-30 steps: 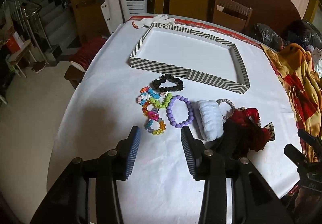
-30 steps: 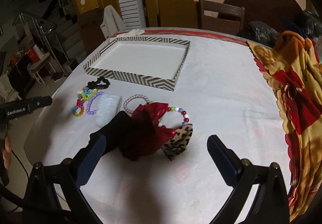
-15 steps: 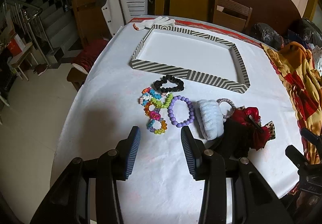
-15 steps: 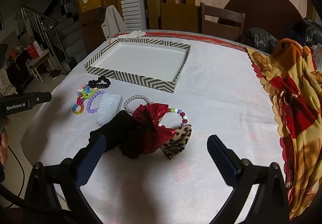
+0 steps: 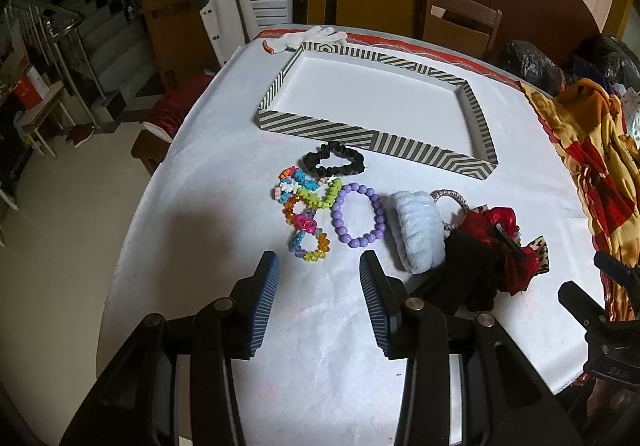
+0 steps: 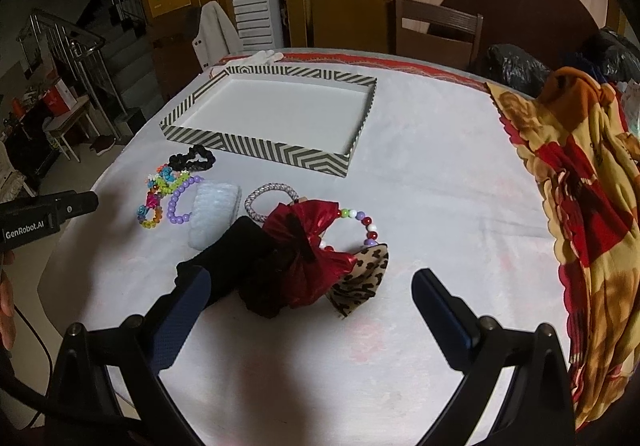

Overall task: Organize jewelry
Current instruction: 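Lower the open right tool over the red satin bow, then grasp the red satin bow with the right tool while the left tool grasps the black scrunchie, then carry the bow and scrunchie into the striped tray and open both tools, then withdraw both tools from the tray back toward the remaining jewelry, then grasp the multicolor bead bracelet with the left tool while the right grasps the white fluffy scrunchie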

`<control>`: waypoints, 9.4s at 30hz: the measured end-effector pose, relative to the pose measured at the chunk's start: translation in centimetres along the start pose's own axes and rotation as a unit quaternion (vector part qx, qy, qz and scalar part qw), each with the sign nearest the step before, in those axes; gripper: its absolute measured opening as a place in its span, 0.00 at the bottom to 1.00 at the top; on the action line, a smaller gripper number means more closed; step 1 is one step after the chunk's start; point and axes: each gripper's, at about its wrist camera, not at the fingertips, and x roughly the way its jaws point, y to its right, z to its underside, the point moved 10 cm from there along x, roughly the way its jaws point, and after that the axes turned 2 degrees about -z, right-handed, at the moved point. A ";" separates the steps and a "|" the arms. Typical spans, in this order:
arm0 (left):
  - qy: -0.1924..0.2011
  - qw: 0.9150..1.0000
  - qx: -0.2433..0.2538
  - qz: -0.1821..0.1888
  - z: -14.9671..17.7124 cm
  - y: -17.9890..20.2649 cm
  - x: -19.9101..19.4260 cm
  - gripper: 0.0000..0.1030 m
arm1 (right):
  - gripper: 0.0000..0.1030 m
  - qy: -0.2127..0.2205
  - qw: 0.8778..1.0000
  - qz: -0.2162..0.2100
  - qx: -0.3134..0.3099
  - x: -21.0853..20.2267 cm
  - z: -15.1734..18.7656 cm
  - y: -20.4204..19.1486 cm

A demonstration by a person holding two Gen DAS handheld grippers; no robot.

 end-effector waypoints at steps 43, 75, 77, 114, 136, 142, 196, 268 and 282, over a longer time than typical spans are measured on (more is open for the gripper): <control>-0.014 1.000 0.016 0.000 0.0 1.1 1.4 0.46 | 0.99 -0.026 0.999 -0.006 0.018 1.3 -0.3 -0.9; -0.066 0.996 -0.039 0.035 -4.6 -1.7 6.6 0.46 | 0.75 -0.043 0.995 -0.065 0.070 3.2 0.7 3.2; -0.068 0.996 -0.036 0.036 -5.2 -1.6 7.3 0.46 | 0.72 -0.047 0.993 -0.079 0.075 3.5 0.9 3.1; -0.100 0.986 0.041 0.126 -9.4 0.1 13.3 0.10 | 0.14 -0.050 0.988 -0.132 0.060 6.7 -1.4 0.4; -0.038 0.996 -0.004 0.084 -18.9 -1.7 13.4 0.10 | 0.15 -0.008 0.984 -0.142 0.109 11.2 -14.2 0.7; -0.079 0.995 -0.014 0.064 -17.5 -3.0 17.9 0.10 | 0.15 -0.030 0.977 -0.137 0.161 17.4 -15.5 1.9; 0.024 0.999 0.005 0.032 -5.0 2.0 0.5 0.45 | 0.71 0.018 0.993 -0.105 0.045 1.0 -4.2 -2.7; -0.056 0.992 -0.091 0.060 -0.7 -3.8 7.3 0.45 | 0.76 -0.049 0.990 -0.134 0.006 3.9 -0.9 -6.9; -0.073 0.990 -0.097 0.067 -3.4 -4.7 11.5 0.45 | 0.76 -0.064 0.988 -0.143 0.000 7.4 -2.2 -9.4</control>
